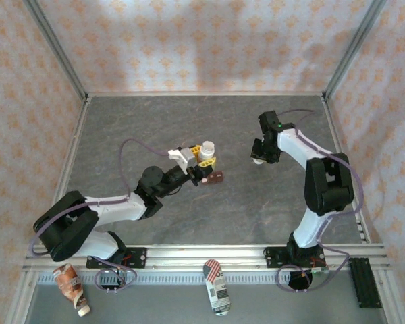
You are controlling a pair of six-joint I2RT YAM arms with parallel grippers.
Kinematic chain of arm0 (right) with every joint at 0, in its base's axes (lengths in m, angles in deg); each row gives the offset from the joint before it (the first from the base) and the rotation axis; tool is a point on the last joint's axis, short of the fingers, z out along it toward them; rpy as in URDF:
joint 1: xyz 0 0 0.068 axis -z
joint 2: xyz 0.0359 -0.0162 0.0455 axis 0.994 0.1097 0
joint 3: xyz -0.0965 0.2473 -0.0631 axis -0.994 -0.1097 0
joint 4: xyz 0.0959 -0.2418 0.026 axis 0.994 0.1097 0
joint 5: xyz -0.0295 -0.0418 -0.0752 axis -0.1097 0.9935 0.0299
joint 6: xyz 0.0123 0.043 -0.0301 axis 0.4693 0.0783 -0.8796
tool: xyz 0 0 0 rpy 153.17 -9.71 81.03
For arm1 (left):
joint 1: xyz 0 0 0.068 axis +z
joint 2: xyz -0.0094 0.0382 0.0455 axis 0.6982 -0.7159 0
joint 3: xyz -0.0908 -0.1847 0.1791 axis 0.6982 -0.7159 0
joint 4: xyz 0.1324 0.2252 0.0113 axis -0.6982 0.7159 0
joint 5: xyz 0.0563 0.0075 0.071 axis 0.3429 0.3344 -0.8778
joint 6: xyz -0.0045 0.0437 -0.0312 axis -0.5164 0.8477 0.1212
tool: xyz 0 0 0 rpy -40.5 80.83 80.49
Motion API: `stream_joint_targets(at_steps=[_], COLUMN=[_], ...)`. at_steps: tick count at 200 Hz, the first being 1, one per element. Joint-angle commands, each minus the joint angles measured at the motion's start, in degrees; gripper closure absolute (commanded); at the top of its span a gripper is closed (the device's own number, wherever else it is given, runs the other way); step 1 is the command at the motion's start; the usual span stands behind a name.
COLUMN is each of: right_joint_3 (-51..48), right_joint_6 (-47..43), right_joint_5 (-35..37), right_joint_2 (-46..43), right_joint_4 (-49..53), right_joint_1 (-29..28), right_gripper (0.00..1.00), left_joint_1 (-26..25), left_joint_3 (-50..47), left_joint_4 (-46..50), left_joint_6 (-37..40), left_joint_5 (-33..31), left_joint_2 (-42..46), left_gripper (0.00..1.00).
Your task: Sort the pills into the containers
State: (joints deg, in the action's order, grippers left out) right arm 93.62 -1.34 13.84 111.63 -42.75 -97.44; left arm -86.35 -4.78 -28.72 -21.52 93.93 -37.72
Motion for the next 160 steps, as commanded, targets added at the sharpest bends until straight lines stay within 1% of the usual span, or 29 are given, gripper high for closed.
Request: stream_joint_targets(at_steps=[1,37,82,110,145,160], right_joint_3=[4.65,12.46,22.17,25.56,29.00,29.89], right_joint_6=[-0.33,-2.27,-4.55,-5.24,-7.42,-8.52], right_joint_5=[-1.51,-2.29,-4.05,-7.89,-12.99,-14.00], right_joint_2=[-6.05,-9.84,-9.82,-9.23,-6.32,-5.32], right_joint_4=[5.90,13.09,20.48,22.09,24.65,25.73], right_joint_1=[-2.61,-5.88,-8.94,-9.38,-10.58,-11.36], right_gripper=[0.68,0.68,0.68,0.68,0.68,0.68], left_joint_1=[-0.39,-0.22,1.19,2.16,2.77,2.95], left_joint_3=[-0.74,-0.56,1.60,4.42,8.26,9.54], left_joint_4=[-3.87,-4.66,-5.25,-5.43,-5.45,-5.40], left_joint_6=[2.70,5.52,6.45,6.45,6.47,6.37], left_joint_5=[-1.56,-1.82,0.00,1.91,4.55,5.62], left_joint_2=[-3.00,-6.39,-10.99,-14.38,-17.93,-19.16], left_gripper=[1.00,1.00,1.00,1.00,1.00,1.00])
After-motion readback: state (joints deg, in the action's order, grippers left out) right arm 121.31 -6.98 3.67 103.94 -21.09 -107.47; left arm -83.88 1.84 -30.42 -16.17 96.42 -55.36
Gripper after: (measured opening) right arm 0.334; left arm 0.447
